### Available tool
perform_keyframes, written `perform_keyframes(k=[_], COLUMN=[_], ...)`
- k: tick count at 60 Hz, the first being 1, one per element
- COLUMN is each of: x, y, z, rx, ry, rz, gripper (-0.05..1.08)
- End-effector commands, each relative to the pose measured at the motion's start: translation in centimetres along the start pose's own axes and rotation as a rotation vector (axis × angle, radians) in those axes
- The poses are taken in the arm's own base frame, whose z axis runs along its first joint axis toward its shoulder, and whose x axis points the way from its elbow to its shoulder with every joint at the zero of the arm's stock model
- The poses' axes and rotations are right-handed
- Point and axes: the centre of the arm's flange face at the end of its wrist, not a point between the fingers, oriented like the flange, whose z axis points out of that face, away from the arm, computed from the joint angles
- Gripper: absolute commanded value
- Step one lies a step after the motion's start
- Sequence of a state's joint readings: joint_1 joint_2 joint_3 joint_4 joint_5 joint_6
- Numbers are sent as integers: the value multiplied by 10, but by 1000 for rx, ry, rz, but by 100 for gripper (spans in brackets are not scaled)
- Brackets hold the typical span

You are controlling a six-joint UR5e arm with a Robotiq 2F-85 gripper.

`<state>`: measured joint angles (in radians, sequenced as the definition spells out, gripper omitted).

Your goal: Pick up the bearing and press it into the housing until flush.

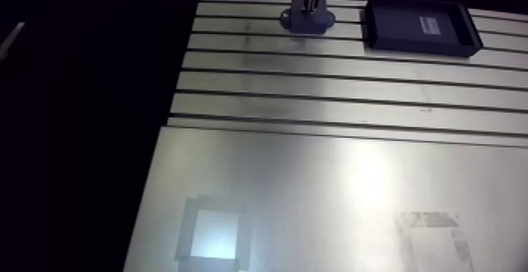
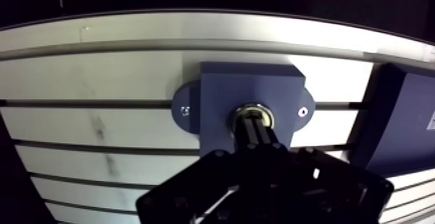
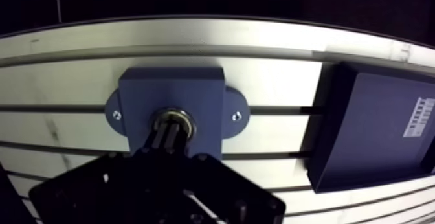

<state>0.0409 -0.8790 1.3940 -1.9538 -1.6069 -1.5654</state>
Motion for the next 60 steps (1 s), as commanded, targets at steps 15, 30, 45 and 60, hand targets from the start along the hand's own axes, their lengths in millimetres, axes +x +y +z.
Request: perform_keyframes(k=[15,30,45,60], x=[-1,0,0,0], y=[1,2,2,1], z=[2,2,2,2], rx=[-1,-1,-1,-1], ry=[-4,-4,-2,-2], rz=[0,1,1,-1], gripper=[107,107,107,107])
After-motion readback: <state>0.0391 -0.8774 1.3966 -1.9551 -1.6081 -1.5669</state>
